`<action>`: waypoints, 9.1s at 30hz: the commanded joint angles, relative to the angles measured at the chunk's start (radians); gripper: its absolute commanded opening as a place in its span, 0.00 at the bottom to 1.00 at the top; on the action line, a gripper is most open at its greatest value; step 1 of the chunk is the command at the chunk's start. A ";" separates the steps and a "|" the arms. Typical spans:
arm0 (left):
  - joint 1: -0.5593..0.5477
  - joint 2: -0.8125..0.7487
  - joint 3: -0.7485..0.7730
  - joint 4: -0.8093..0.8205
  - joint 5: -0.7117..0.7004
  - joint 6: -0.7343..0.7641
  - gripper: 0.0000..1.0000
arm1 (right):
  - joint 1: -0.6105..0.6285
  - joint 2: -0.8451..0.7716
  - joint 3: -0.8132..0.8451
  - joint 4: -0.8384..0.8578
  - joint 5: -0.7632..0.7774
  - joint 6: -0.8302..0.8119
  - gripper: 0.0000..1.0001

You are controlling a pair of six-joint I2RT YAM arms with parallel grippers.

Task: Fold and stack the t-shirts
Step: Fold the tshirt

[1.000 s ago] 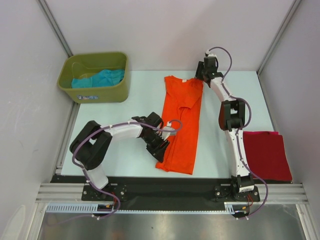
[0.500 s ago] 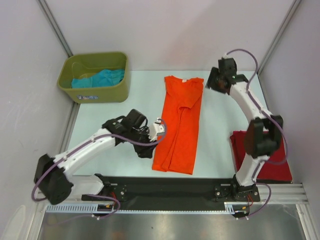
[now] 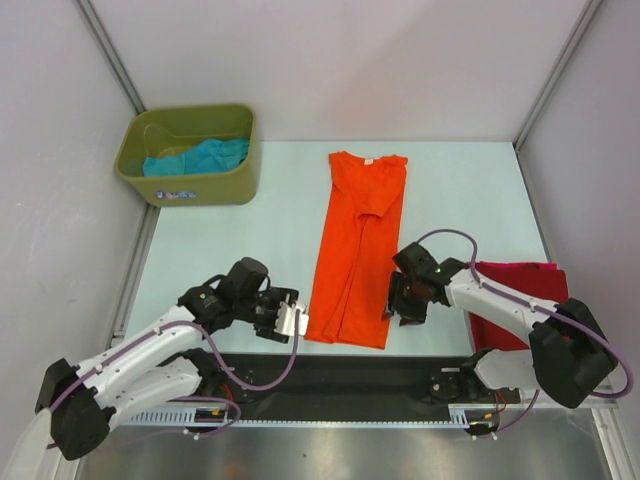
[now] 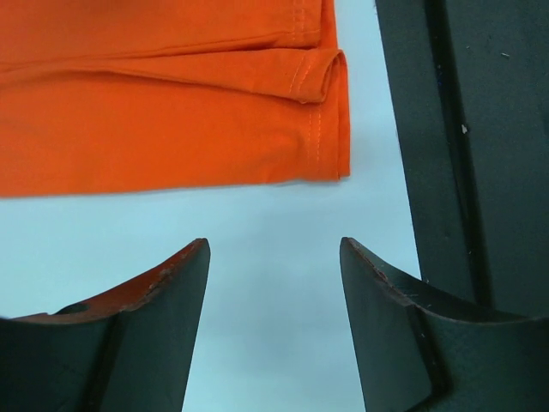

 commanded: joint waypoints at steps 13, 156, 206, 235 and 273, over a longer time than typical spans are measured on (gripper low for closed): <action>-0.069 0.124 -0.082 0.189 0.040 0.084 0.67 | 0.095 0.006 -0.186 0.147 0.013 0.192 0.00; 0.147 0.833 0.521 0.636 -0.015 -0.302 0.00 | -0.332 0.486 0.674 -0.025 0.009 -0.320 0.00; 0.254 0.967 0.819 0.246 0.071 -0.367 0.70 | -0.284 0.969 1.131 0.091 0.090 -0.397 0.18; 0.032 0.959 0.553 0.315 -0.169 0.044 0.51 | -0.309 0.386 0.242 0.205 0.033 -0.227 0.46; 0.067 0.623 0.719 -0.473 0.136 -0.106 0.00 | -0.038 -0.109 0.341 -0.486 -0.001 -0.019 0.00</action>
